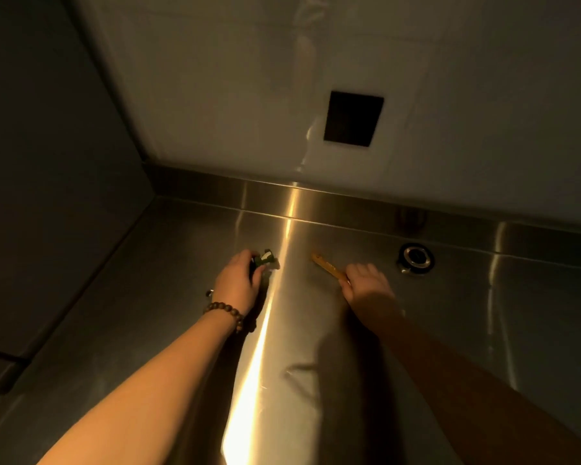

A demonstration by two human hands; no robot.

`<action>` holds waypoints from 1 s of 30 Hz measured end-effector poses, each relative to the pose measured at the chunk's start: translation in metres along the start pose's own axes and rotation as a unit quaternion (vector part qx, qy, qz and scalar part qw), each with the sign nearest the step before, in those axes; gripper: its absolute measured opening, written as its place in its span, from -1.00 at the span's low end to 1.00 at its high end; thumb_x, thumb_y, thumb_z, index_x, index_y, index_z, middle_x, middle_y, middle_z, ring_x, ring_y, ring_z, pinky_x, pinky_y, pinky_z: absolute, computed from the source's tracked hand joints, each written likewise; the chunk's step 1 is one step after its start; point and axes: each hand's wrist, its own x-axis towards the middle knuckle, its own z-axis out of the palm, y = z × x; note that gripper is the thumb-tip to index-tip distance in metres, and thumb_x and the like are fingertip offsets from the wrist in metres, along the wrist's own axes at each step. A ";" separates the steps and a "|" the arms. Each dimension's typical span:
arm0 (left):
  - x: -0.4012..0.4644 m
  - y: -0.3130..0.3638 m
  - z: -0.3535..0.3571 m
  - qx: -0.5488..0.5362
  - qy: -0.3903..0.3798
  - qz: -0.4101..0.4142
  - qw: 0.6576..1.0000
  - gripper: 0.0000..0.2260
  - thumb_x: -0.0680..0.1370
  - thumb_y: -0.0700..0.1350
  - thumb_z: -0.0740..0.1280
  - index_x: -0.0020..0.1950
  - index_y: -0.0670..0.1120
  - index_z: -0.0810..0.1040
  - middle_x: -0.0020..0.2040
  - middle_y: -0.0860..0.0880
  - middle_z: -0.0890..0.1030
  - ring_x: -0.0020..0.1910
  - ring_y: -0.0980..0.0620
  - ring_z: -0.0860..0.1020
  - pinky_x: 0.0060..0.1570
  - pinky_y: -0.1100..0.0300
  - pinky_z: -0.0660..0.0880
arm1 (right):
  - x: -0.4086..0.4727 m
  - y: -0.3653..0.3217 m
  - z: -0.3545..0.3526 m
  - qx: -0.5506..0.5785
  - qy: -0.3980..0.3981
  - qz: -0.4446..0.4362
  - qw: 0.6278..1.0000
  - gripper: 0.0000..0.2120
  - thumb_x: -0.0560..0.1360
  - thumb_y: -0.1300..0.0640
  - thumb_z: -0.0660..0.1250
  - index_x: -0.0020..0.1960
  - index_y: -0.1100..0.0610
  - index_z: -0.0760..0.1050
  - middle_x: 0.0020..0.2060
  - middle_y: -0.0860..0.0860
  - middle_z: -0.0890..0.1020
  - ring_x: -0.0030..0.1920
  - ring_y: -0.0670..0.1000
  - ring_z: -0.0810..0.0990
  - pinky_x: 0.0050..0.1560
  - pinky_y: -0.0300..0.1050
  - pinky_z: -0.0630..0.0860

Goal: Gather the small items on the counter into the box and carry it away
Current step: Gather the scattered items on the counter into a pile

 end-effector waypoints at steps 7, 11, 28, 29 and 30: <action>0.007 0.091 0.063 -0.055 -0.045 0.019 0.997 -0.81 0.54 -0.04 0.28 0.13 0.00 0.46 -0.02 0.02 0.51 -0.07 0.04 0.48 -0.07 0.18 0.40 | -0.018 0.094 -0.044 0.016 0.047 0.094 0.994 -0.73 0.58 0.06 0.14 0.20 0.15 0.44 0.14 0.12 0.52 0.15 0.16 0.43 0.13 0.02 0.32; 0.006 0.123 0.094 -0.056 -0.037 0.019 0.998 -0.83 0.53 0.01 0.28 0.10 0.04 0.46 -0.10 0.12 0.45 -0.12 0.08 0.46 -0.08 0.18 0.44 | -0.003 0.136 -0.057 0.005 0.042 0.110 0.993 -0.75 0.59 0.07 0.14 0.18 0.16 0.43 0.13 0.14 0.50 0.14 0.16 0.43 0.11 0.03 0.37; 0.003 0.141 0.126 -0.026 -0.015 -0.065 0.997 -0.81 0.53 0.00 0.28 0.13 0.05 0.47 -0.06 0.09 0.52 -0.11 0.11 0.50 -0.08 0.15 0.51 | 0.026 0.166 -0.011 0.041 -0.007 0.052 0.998 -0.41 0.49 -0.31 0.14 0.46 -0.13 0.18 0.46 0.10 0.23 0.44 0.18 0.20 0.40 0.15 0.22; 0.000 0.142 0.125 -0.021 -0.011 -0.066 0.998 -0.81 0.53 0.00 0.29 0.13 0.04 0.47 -0.07 0.09 0.51 -0.12 0.11 0.49 -0.10 0.16 0.49 | 0.028 0.166 -0.010 0.033 -0.008 0.049 0.998 -0.41 0.50 -0.29 0.14 0.47 -0.13 0.16 0.43 0.10 0.27 0.41 0.16 0.23 0.39 0.13 0.23; -0.003 0.143 0.124 -0.019 -0.005 -0.066 0.998 -0.82 0.53 0.00 0.29 0.12 0.03 0.48 -0.08 0.09 0.50 -0.13 0.10 0.49 -0.12 0.18 0.46 | 0.028 0.166 -0.010 0.028 -0.006 0.045 0.999 -0.42 0.51 -0.26 0.14 0.47 -0.12 0.16 0.40 0.09 0.31 0.38 0.15 0.25 0.37 0.10 0.24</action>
